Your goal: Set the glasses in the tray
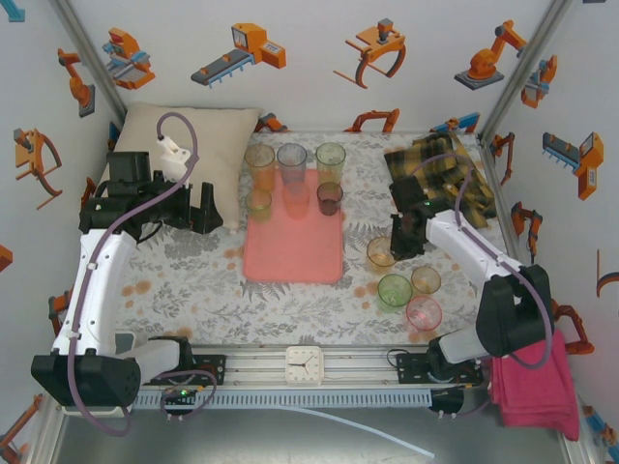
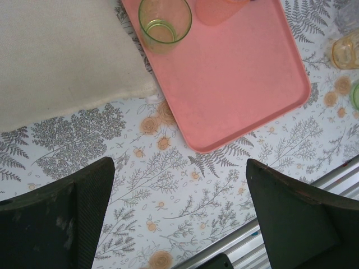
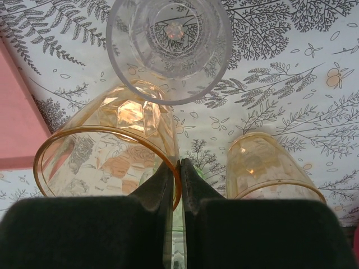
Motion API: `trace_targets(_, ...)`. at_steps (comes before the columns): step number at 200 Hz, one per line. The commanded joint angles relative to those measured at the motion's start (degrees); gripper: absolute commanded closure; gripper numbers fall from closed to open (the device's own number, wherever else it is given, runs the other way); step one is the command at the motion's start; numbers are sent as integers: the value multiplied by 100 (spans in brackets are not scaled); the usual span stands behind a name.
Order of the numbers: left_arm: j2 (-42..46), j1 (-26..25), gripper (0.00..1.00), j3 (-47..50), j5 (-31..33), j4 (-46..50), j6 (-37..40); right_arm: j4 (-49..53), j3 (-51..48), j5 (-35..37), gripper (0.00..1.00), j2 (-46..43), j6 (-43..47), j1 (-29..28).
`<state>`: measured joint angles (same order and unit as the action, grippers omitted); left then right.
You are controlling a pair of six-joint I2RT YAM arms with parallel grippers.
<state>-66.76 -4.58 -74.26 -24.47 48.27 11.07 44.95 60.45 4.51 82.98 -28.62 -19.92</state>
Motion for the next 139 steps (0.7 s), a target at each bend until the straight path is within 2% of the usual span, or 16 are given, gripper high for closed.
trace_targets(1,93,10,9,-15,-36,33,106,174,237,-28,96,-131,42,-41)
trace_targets(139,109,54,9,-53,29,94,150,408,879,-38,95,-77,120,-167)
